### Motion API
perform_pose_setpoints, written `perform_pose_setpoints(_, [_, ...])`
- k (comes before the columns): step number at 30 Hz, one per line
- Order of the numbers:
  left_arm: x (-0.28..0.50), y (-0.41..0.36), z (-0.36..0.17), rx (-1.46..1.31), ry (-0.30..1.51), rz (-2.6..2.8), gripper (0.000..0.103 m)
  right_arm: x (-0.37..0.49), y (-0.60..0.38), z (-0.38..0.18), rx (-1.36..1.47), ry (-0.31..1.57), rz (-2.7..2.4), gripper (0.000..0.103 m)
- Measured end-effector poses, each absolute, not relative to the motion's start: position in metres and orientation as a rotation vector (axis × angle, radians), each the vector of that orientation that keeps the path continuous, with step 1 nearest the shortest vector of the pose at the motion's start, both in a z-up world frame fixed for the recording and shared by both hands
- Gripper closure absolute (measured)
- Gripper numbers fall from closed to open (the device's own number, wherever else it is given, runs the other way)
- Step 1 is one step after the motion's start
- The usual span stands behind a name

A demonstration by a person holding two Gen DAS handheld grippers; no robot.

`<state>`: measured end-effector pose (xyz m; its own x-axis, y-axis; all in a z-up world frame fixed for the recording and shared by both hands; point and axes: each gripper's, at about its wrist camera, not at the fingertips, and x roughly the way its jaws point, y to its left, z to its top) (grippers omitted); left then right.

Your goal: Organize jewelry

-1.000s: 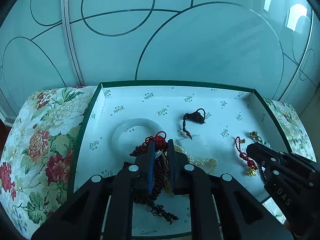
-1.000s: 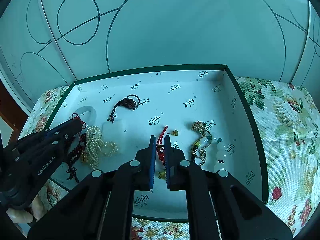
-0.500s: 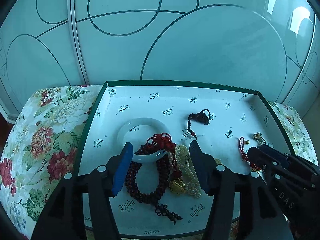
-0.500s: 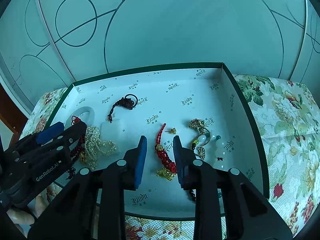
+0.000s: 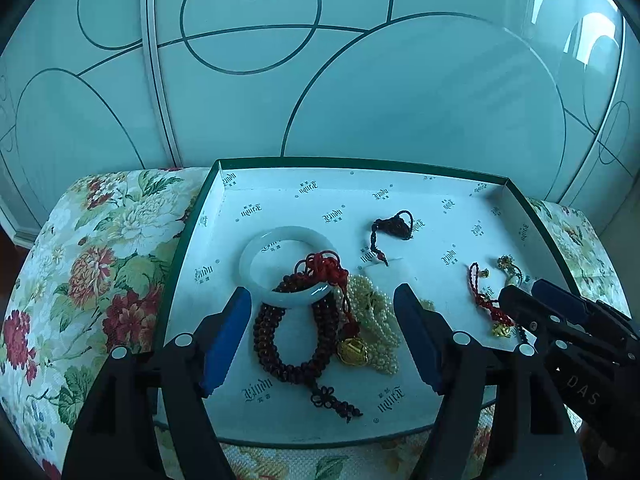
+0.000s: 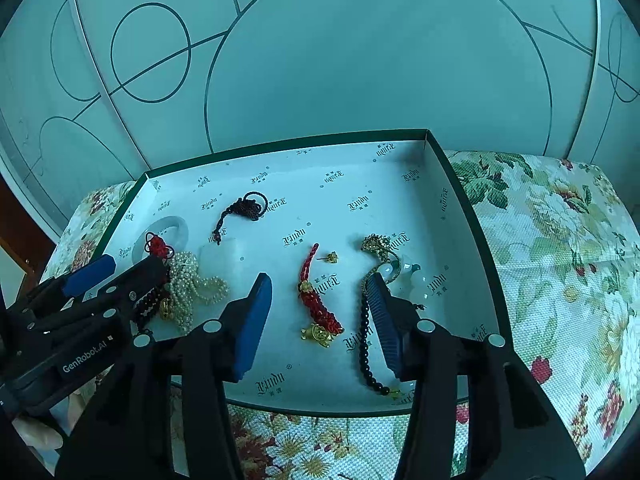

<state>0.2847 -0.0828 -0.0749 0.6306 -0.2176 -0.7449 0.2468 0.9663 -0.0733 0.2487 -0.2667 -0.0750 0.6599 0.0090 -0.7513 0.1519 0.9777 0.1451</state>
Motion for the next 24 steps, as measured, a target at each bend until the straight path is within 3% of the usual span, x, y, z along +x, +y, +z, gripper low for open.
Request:
perform_pose_setpoints(11, [0.275,-0.086,-0.074,0.077,0.882,-0.23,0.024,0.24,-0.265,-0.07,0.205,0.861,-0.11,0.044])
perform_pose_setpoints(14, [0.267,-0.083,-0.068,0.077,0.864,-0.222,0.024,0.232,-0.262,-0.057,0.197,0.832,-0.111,0.037])
perform_pose_setpoints(24, [0.23,-0.07,-0.026,0.061,0.786,-0.2,0.024,0.193,-0.249,-0.023,0.188,0.777,-0.113,0.037])
